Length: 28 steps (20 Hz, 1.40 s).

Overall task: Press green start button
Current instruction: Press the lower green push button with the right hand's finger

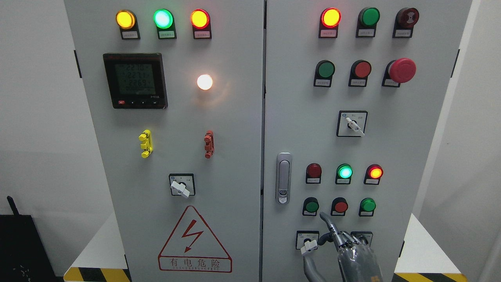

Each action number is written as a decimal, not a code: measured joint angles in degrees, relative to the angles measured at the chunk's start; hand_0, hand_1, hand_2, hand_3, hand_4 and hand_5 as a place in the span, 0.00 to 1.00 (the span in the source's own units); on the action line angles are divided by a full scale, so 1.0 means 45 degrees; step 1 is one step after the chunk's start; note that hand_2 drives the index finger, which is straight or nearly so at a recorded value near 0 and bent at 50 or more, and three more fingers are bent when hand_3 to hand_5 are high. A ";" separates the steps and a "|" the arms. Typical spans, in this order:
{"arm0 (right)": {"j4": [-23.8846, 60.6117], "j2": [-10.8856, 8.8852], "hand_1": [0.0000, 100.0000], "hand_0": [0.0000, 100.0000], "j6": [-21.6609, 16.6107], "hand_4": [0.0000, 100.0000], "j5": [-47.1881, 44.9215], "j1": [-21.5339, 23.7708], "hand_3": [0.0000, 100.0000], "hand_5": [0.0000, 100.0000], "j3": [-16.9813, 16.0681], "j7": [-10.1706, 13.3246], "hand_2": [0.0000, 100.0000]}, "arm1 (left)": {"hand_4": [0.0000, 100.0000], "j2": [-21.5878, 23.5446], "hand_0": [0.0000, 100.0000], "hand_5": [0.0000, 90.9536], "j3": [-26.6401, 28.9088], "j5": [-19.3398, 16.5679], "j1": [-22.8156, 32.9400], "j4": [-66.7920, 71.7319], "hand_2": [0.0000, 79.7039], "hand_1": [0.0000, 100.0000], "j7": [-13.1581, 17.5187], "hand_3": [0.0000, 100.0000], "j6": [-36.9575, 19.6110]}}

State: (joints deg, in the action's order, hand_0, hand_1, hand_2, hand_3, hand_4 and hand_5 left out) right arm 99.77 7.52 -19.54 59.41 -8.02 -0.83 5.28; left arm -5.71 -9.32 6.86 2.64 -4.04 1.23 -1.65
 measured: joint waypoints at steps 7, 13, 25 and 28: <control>-0.0431 0.0005 0.34 0.51 0.0005 0.55 0.0053 -0.0339 0.56 0.43 0.0087 0.0000 0.00 | 0.00 0.0000 0.12 0.00 0.0000 0.0000 -0.0001 0.0000 0.00 0.56 0.0000 0.00 0.0000; -0.0720 0.0007 0.34 0.51 0.0144 0.55 0.0069 -0.0529 0.56 0.44 0.0126 0.0000 0.00 | 0.00 0.0000 0.12 0.00 0.0000 0.0000 -0.0002 0.0000 0.00 0.56 0.0000 0.00 0.0000; -0.1243 0.0018 0.34 0.52 0.0304 0.55 0.0064 -0.0931 0.56 0.44 0.0167 0.0007 0.00 | 0.00 0.0000 0.12 0.00 0.0000 0.0000 -0.0002 0.0000 0.00 0.56 0.0000 0.00 0.0000; -0.1353 0.0021 0.34 0.52 0.0306 0.55 0.0061 -0.0994 0.56 0.44 0.0171 0.0010 0.00 | 0.00 0.0000 0.12 0.00 0.0000 0.0000 -0.0002 0.0000 0.00 0.56 0.0000 0.00 0.0000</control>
State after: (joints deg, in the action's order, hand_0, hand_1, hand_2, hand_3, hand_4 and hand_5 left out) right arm 93.69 7.61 -18.16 59.69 -12.49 -0.06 5.33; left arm -5.71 -9.32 6.86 2.64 -4.04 1.23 -1.65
